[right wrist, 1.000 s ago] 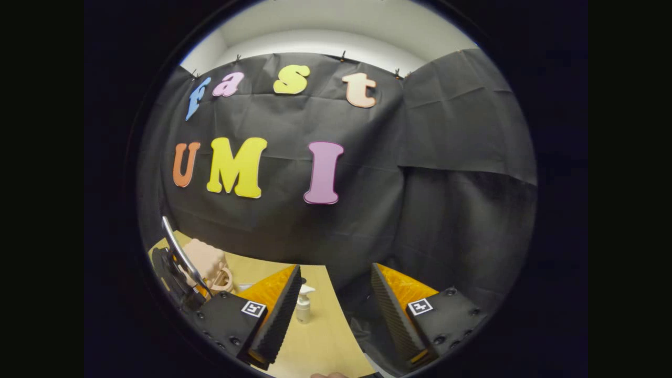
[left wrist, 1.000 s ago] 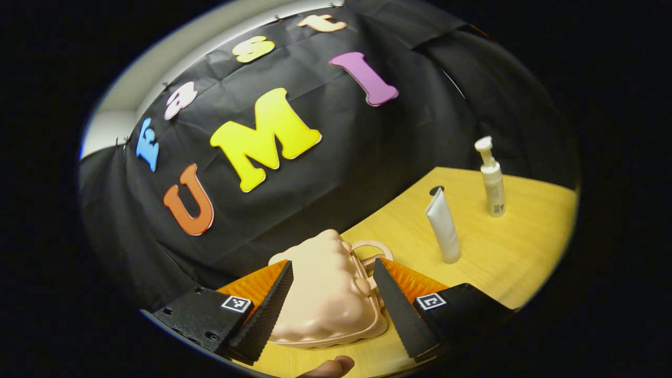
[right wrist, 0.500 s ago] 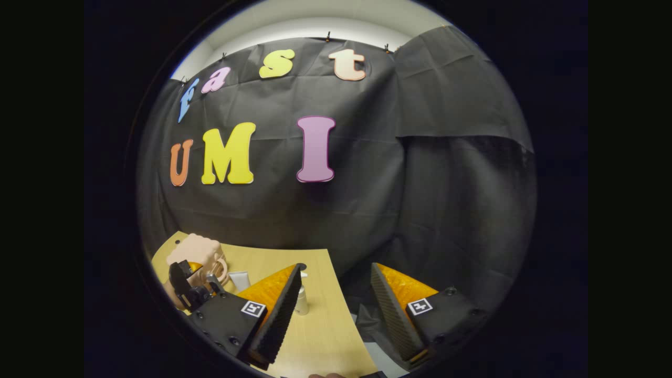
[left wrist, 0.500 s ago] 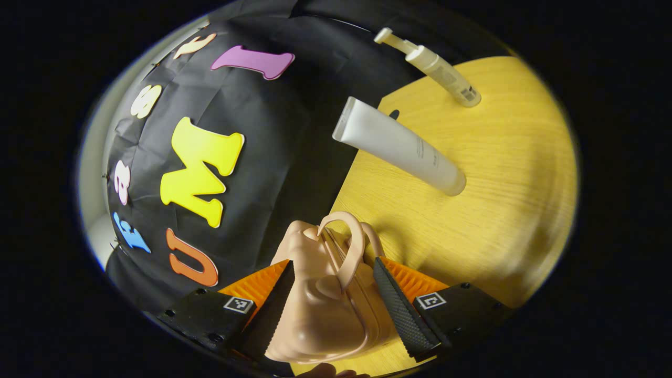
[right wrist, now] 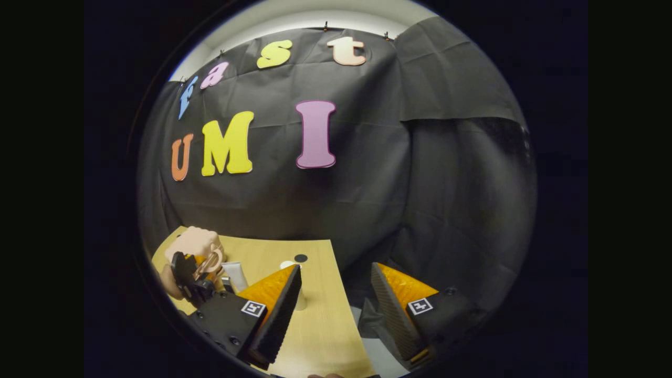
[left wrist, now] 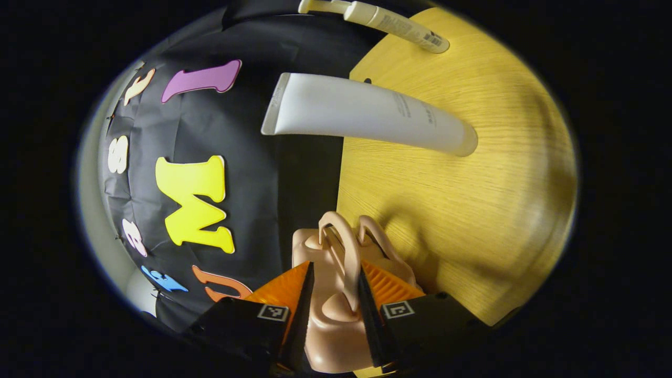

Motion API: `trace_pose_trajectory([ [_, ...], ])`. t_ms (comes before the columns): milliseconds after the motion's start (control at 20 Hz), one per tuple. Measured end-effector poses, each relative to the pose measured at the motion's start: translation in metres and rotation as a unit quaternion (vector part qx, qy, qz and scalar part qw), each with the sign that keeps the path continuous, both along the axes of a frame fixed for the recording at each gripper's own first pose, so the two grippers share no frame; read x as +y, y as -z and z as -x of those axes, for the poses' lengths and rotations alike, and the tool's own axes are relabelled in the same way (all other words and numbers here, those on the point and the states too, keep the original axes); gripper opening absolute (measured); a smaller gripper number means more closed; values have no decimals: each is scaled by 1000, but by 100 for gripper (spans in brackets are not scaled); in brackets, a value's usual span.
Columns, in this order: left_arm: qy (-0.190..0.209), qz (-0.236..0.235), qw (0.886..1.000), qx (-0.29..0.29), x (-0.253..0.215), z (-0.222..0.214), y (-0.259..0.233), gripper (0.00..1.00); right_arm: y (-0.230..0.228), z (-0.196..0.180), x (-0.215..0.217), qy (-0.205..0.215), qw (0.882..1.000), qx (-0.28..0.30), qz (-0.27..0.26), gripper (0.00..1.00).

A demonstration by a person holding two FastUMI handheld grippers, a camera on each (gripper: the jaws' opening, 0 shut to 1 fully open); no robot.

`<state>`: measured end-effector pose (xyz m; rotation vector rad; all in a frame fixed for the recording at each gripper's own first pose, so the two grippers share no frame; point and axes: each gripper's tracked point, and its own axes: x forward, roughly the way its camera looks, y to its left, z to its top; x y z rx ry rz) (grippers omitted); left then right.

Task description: First open the suitcase, pack the skin care products into it, and then close the suitcase.

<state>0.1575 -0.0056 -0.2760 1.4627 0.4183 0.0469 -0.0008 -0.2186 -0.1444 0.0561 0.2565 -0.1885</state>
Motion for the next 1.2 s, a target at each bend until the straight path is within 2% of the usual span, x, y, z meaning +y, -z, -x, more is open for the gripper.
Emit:
trace_pose_trajectory([
  [50,0,-4,1000,4,-1,0,0,42,-2,1,4,-1,1000,-2,2,80],
  [150,-4,-7,1000,5,4,1,-1,34,-6,3,12,-6,1000,-4,13,80],
  [200,-5,-3,1000,7,6,2,-2,31,-8,4,17,-9,1000,-5,20,79],
  [350,0,20,1000,18,6,5,-6,10,-15,10,30,-5,1000,-8,29,79],
  [550,10,59,998,8,14,9,-33,4,-27,15,57,-1,999,-15,36,80],
  [850,16,123,991,-43,48,19,-104,3,-41,11,106,-1,999,-21,40,79],
  [1200,-19,226,968,-109,151,40,-178,3,-55,-1,185,-25,998,-28,54,80],
])
